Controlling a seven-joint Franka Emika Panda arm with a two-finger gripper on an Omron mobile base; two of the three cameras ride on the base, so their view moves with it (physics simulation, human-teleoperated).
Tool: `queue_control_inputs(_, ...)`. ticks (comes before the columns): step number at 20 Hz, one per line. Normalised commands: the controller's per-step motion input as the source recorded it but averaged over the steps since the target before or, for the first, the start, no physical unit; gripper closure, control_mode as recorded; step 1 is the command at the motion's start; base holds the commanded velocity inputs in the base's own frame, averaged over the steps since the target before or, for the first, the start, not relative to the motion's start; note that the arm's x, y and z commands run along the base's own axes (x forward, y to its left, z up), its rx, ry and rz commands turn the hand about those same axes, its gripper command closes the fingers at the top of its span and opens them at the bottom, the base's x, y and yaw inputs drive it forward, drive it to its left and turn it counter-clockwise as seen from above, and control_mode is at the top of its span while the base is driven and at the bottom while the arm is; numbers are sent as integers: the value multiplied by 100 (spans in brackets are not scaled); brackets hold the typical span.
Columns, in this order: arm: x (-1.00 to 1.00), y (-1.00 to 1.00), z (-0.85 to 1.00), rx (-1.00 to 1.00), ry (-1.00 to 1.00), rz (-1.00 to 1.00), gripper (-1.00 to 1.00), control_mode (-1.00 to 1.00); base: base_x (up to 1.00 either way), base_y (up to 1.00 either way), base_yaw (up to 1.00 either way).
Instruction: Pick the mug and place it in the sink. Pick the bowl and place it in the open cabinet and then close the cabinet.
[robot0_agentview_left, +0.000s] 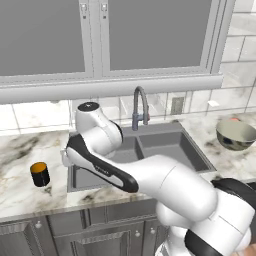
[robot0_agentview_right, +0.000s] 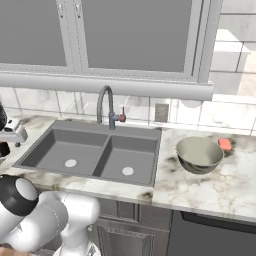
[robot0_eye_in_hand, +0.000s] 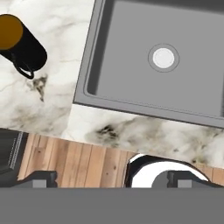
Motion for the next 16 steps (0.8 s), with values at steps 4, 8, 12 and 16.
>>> queue_control_inputs(4, -6, 42, -17, 1, 0, 0, -100, -100, 0, 0, 0)
queue_control_inputs(8, 0, 41, -17, 2, 0, 0, -100, -100, 0, 0, 0)
queue_control_inputs(12, 0, 36, -12, 0, 0, 0, -100, -100, 0, 0, 0)
queue_control_inputs(16, 0, 41, -6, 0, 0, 0, -100, -100, 0, 0, 0)
